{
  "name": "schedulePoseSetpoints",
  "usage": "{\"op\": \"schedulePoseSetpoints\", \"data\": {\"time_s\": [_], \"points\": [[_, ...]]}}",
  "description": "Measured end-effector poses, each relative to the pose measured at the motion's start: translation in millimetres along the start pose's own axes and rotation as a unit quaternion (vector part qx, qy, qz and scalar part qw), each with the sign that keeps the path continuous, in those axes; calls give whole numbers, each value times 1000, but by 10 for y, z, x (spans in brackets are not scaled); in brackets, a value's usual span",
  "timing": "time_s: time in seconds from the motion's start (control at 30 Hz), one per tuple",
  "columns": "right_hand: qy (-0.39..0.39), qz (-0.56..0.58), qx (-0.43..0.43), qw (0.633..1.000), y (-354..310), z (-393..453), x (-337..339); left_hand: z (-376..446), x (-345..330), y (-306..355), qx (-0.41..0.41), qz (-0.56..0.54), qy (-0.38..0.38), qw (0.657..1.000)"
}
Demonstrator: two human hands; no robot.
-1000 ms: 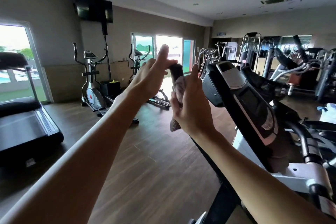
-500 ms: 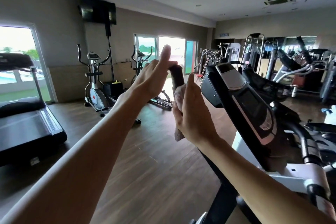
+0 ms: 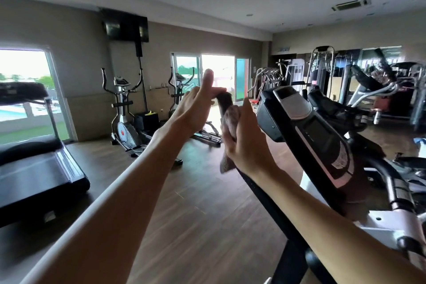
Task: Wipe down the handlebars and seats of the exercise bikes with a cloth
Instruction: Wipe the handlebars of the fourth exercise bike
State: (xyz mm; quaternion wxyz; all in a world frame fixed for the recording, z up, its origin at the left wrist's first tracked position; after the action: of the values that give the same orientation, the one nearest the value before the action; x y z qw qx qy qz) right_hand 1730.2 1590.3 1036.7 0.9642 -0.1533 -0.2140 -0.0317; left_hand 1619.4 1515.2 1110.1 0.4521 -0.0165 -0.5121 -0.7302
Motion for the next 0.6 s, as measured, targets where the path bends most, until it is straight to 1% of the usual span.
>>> {"op": "schedulePoseSetpoints", "data": {"time_s": [0.07, 0.13, 0.3, 0.37, 0.4, 0.5, 0.6], "points": [[-46, -34, -10, 998, 6, -214, 7, 18, -8, 8, -14, -3, 2, 1000], [-62, -72, -13, 995, 12, -268, 22, 44, -21, 9, -21, -3, 6, 1000], [12, -87, 28, 996, -112, -37, -4, 61, -37, 20, -29, 25, 6, 999], [34, -111, 58, 992, -157, 86, -19, 51, -32, 34, -36, 23, 5, 999], [39, -106, 68, 991, -174, 137, -17, 46, -37, 40, -42, 24, 2, 999], [63, -44, 93, 993, -187, 180, 14, 47, -58, 29, -51, 19, -2, 999], [130, 13, 116, 985, -197, 142, 102, 61, -41, -15, -41, 5, 10, 999]]}}
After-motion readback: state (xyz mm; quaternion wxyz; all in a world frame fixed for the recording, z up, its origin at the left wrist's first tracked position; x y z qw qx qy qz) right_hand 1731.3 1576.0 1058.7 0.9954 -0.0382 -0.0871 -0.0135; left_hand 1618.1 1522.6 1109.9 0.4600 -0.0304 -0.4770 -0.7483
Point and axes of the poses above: each hand's wrist, its own z-axis towards the middle knuckle, its own x-axis out of the back of the hand, y = z × x, the point moved 6 cm from there along z, towards the middle knuckle, and after that the axes turned 7 degrees about x, right-handed, at the moved point
